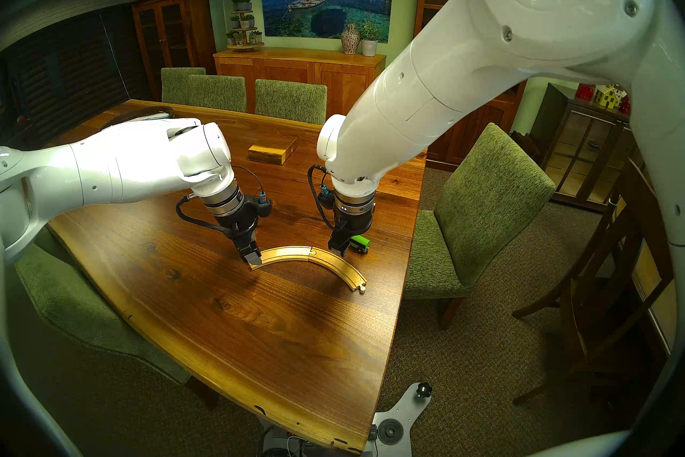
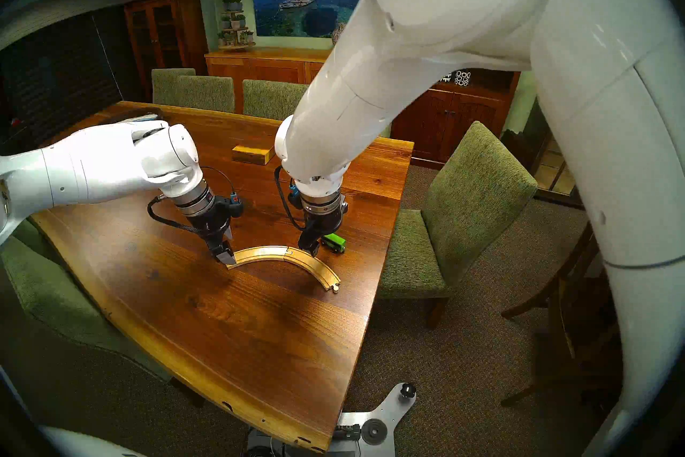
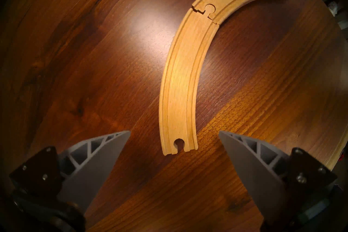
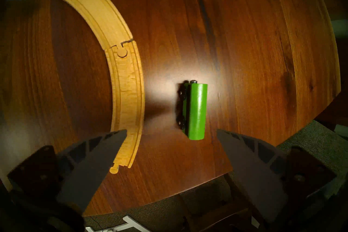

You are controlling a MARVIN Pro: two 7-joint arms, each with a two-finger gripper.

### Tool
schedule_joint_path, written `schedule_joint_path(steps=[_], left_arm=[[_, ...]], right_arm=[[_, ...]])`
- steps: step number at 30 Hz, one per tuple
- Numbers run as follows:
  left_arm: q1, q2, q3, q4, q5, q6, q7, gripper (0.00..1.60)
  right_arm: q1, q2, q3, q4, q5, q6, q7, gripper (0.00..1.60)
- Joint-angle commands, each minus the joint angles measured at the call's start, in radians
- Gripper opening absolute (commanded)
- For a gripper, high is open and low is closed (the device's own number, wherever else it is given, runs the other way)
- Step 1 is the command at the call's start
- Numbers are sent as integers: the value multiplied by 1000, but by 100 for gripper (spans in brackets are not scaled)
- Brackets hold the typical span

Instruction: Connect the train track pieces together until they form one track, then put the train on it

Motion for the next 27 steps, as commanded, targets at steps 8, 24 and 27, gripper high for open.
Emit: schedule_joint_path(steps=[8, 24, 27], left_arm=[[-38, -3, -30, 3, 3, 2, -1, 160], [-35, -3, -34, 4, 7, 4, -4, 160], [-35, -3, -35, 4, 7, 4, -4, 160]], right_arm=[[-71, 58, -71, 191, -99, 37, 206, 160], [-207, 38, -123, 388, -190, 72, 404, 160], [-235, 33, -133, 429, -205, 86, 434, 160]])
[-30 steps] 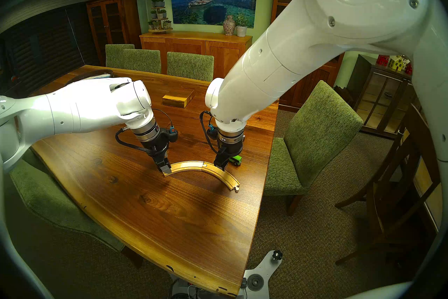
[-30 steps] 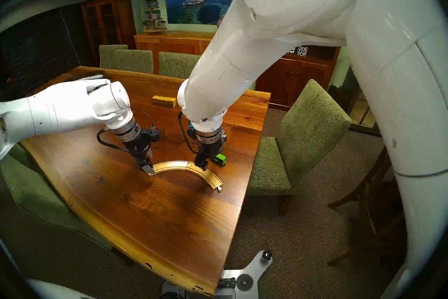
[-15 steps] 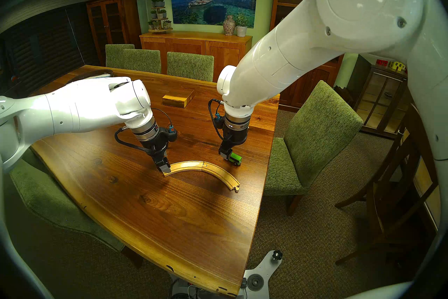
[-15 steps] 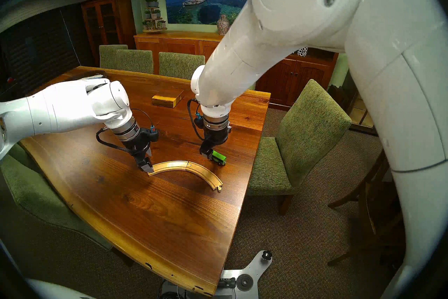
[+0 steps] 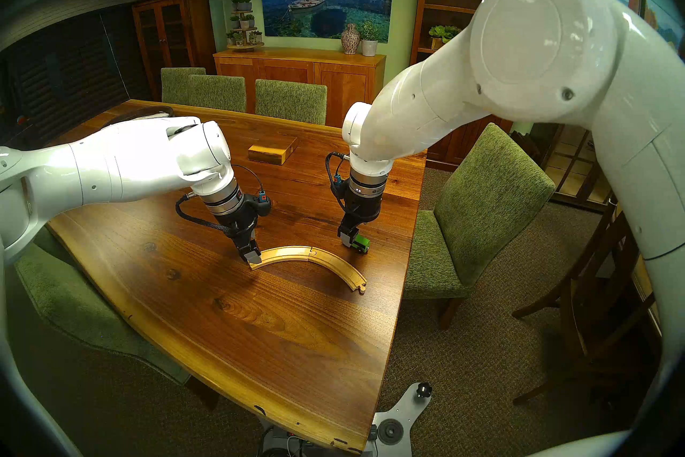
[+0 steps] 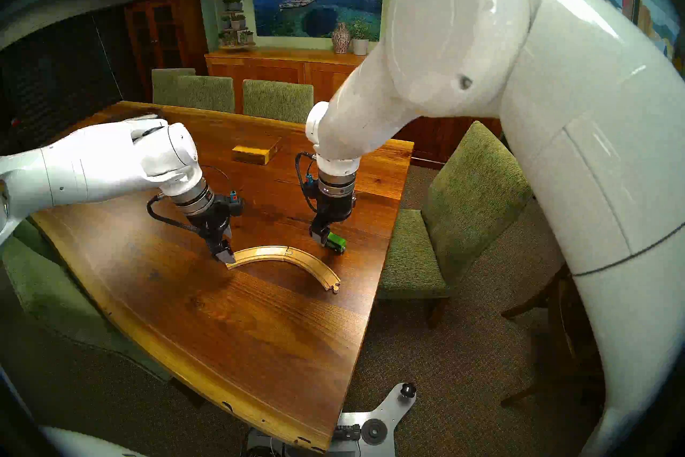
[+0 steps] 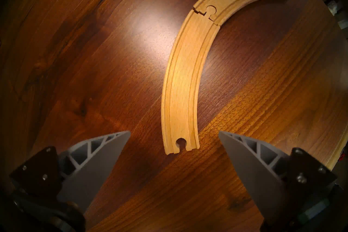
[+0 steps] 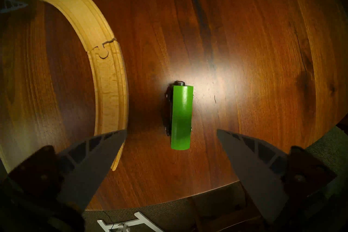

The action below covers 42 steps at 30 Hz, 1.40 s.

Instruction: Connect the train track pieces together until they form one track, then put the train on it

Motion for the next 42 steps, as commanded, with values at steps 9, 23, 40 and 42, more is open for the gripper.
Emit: schedule_joint_path(steps=[9, 23, 40, 42], left_arm=[[-34, -2, -28, 3, -1, 5, 3, 160], [-33, -2, -30, 2, 0, 5, 3, 160], [-31, -2, -31, 3, 2, 5, 2, 160], [-31, -2, -31, 3, 2, 4, 2, 160]], right_arm=[[-111, -15, -41, 190, -62, 45, 113, 160], [-174, -29, -64, 268, -76, 68, 145, 96], [-65, -44, -57, 151, -55, 79, 118, 0], [-55, -47, -53, 146, -54, 84, 119, 0]])
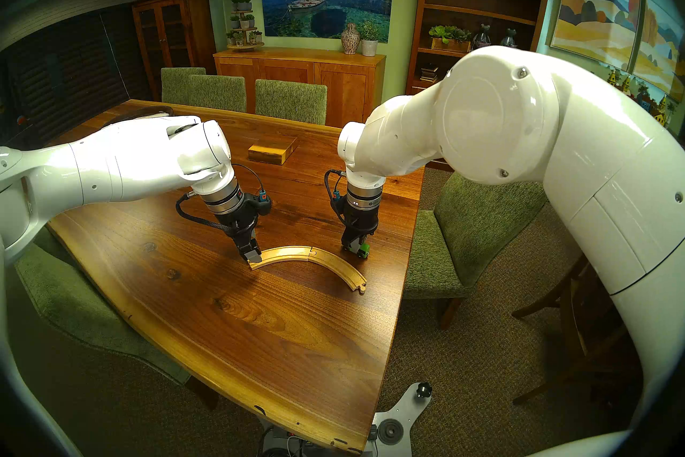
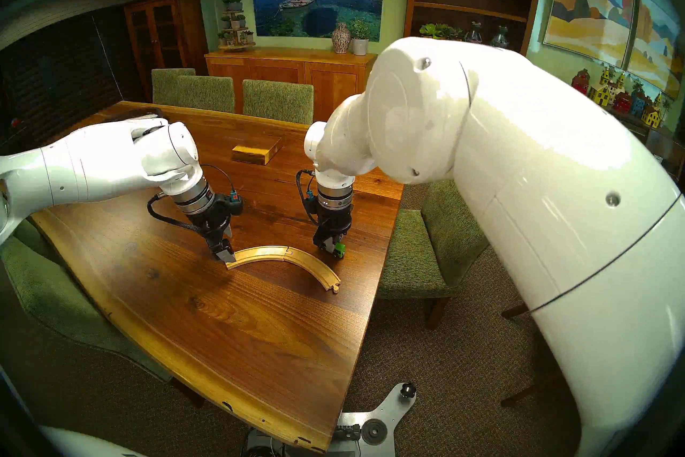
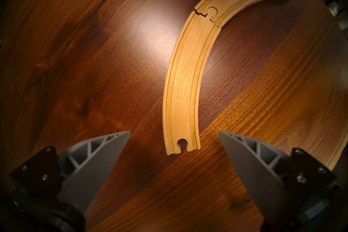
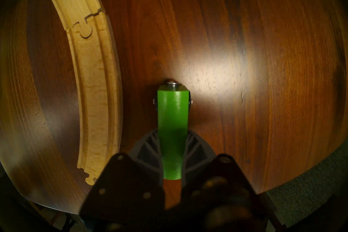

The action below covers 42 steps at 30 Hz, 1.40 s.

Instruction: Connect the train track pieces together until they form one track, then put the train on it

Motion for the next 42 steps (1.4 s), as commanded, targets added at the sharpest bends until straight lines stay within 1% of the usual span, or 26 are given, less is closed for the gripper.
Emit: schedule_joint_path(steps=[1, 2, 3, 5, 7, 8, 9, 10, 11, 12, 13, 16, 17, 18, 19, 21, 23, 24, 25, 27, 29, 30, 32, 33, 37, 42], left_arm=[[-33, -1, -25, 3, -2, 0, 2, 160], [-33, -2, -25, 3, -2, 0, 2, 160], [-33, -2, -25, 3, -2, 0, 2, 160], [-33, -2, -25, 3, -1, 0, 2, 160], [-32, -2, -25, 3, -1, 0, 2, 160], [-32, -2, -25, 3, -1, 0, 2, 160], [-32, -2, -25, 3, -1, 0, 2, 160], [-32, -2, -25, 3, 0, 0, 2, 160], [-32, -2, -25, 3, 0, 0, 2, 160], [-32, -2, -25, 3, 0, 0, 2, 160], [-32, -2, -25, 3, 0, 0, 1, 160], [-32, -2, -26, 3, 0, 0, 1, 160], [-32, -1, -26, 3, 0, 0, 1, 160], [-32, -1, -26, 3, 0, 0, 1, 160], [-32, -1, -26, 3, 0, 0, 1, 160], [-31, -1, -27, 3, 0, 0, 1, 160], [-31, -1, -27, 3, 0, 0, 1, 160], [-31, -1, -27, 3, 1, 0, 1, 160], [-31, -1, -27, 3, 1, 1, 1, 160], [-31, -1, -27, 3, 1, 1, 1, 160], [-31, -1, -27, 3, 1, 1, 1, 160], [-31, -1, -27, 3, 1, 1, 1, 160], [-31, -1, -28, 2, 1, 1, 1, 160], [-31, -1, -28, 2, 1, 1, 1, 160], [-31, -1, -28, 2, 1, 1, 1, 160], [-31, -1, -29, 2, 1, 2, 0, 160]], right_arm=[[129, -7, 17, -63, 14, 3, -17, 0], [99, -6, 21, -20, 6, 15, -11, 0], [123, -9, 24, -47, 12, 12, -16, 0], [115, -11, 30, -35, 10, 20, -17, 0], [140, -15, 38, -62, 15, 21, -23, 0], [166, -18, 41, -89, 20, 19, -28, 0], [122, -14, 46, -37, 12, 32, -25, 0], [170, -19, 58, -90, 22, 31, -36, 0], [182, -21, 65, -104, 25, 35, -41, 0], [228, -25, 68, -158, 36, 27, -49, 0], [205, -21, 74, -134, 32, 35, -50, 0], [214, -19, 84, -149, 39, 37, -58, 0], [237, -18, 94, -185, 50, 33, -70, 0], [229, -15, 101, -182, 52, 34, -74, 0], [250, -16, 105, -212, 59, 29, -83, 0], [261, -11, 119, -238, 73, 24, -101, 0], [259, -8, 124, -243, 75, 25, -108, 0], [283, -4, 133, -283, 92, 16, -132, 0], [281, -1, 139, -287, 96, 16, -142, 0], [306, 1, 147, -328, 116, 4, -169, 0], [297, 6, 155, -324, 117, 5, -180, 0], [319, 3, 155, -354, 130, -7, -196, 0], [328, 8, 172, -384, 152, -21, -238, 0], [328, 8, 172, -384, 152, -21, -238, 0], [366, 7, 180, -449, 205, -54, -305, 0], [382, 9, 191, -495, 266, -83, -382, 0]])
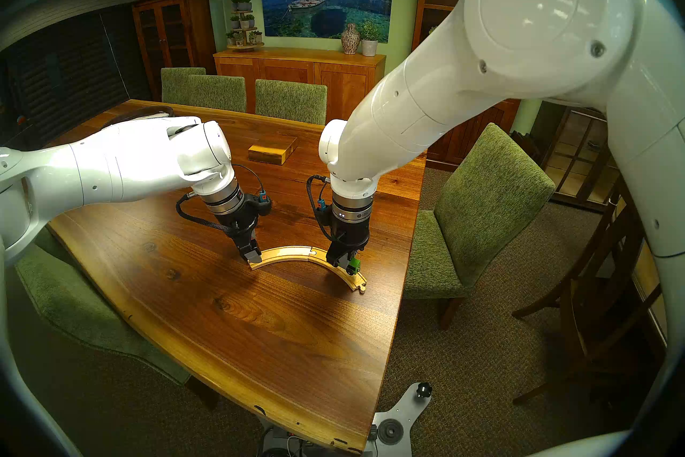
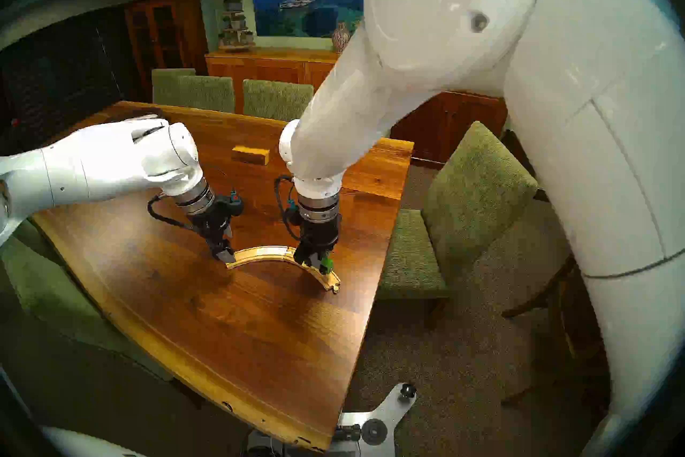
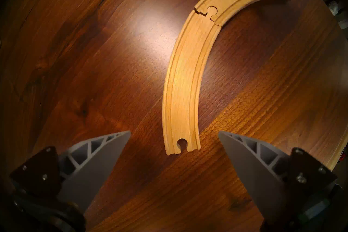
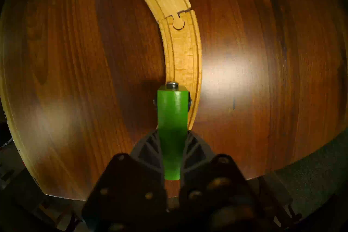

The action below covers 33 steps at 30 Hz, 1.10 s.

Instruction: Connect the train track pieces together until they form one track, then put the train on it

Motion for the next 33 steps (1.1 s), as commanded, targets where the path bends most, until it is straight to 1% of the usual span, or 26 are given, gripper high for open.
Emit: schedule_joint_path(steps=[1, 8, 16, 26, 33], left_arm=[[-35, -1, -26, 2, -3, 1, 1, 160], [-35, -1, -26, 2, -3, 2, 0, 160], [-35, 0, -27, 2, -3, 3, 0, 160], [-35, 0, -27, 2, -2, 3, 0, 160], [-35, 0, -28, 2, -2, 3, 0, 160]], right_arm=[[90, 15, 14, -44, 74, -39, -99, 0], [89, 10, 19, -63, 150, -57, -173, 0], [74, 7, 15, -52, 176, -54, -189, 0], [32, -8, 6, -4, 134, -18, -146, 0], [14, -9, 0, 20, 110, -13, -112, 0]])
